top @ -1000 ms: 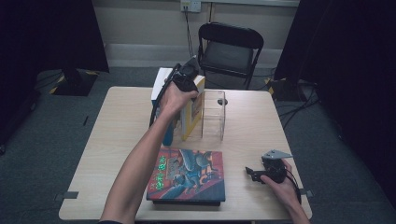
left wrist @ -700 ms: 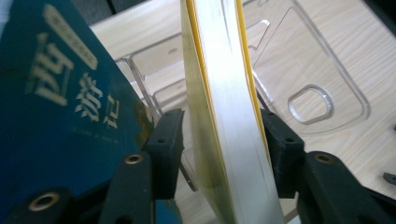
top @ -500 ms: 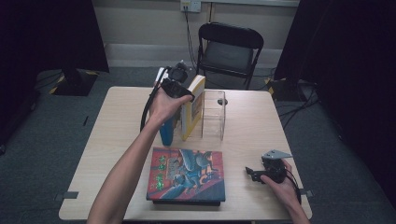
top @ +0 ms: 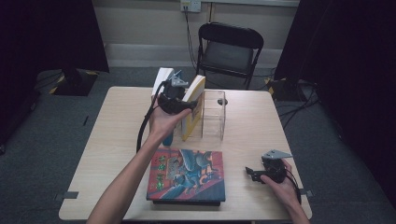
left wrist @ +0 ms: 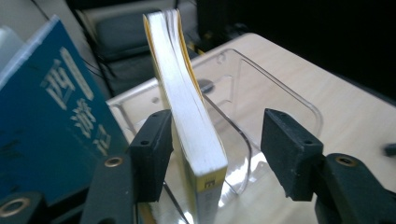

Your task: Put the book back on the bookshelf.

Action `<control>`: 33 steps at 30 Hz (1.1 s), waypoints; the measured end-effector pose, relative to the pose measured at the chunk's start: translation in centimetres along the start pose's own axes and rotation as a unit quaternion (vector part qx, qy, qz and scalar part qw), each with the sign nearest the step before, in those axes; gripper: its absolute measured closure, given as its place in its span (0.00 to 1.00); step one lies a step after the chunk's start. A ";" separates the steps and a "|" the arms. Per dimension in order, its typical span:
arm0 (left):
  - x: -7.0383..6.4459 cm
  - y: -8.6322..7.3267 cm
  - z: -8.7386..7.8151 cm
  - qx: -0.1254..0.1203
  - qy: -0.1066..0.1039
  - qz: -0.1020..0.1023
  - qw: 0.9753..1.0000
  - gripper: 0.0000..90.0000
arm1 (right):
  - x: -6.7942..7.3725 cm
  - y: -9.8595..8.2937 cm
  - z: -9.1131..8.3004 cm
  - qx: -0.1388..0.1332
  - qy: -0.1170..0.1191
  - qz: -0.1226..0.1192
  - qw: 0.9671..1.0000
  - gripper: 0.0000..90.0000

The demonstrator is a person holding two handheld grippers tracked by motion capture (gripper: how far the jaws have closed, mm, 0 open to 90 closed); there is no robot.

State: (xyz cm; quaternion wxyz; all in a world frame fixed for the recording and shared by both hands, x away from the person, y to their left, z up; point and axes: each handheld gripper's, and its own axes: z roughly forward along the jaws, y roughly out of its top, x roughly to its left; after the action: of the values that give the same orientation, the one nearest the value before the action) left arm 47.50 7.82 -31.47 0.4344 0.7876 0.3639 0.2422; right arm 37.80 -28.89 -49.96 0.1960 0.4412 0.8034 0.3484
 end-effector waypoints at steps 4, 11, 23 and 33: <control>-0.1 -1.4 0.7 -0.008 0.009 -0.006 1.000 0.52 | 0.0 0.0 0.0 0.000 0.000 0.000 1.000 0.14; -0.1 -3.8 2.2 -0.022 0.004 -0.026 0.999 0.62 | 0.0 0.0 0.0 0.000 0.000 0.000 1.000 0.14; -0.2 -5.3 3.5 -0.035 0.007 -0.049 0.998 0.69 | 0.0 0.0 0.0 0.000 0.000 0.000 1.000 0.14; -1.1 -5.5 4.5 -0.033 0.021 -0.065 0.997 0.69 | 0.0 0.0 0.0 0.000 0.000 0.001 1.000 0.14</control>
State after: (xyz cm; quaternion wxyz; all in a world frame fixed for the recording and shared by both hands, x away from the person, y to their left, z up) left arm 48.04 6.64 -38.53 0.4670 0.7422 0.4154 0.2421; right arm 37.80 -28.88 -49.96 0.1961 0.4420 0.8030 0.3484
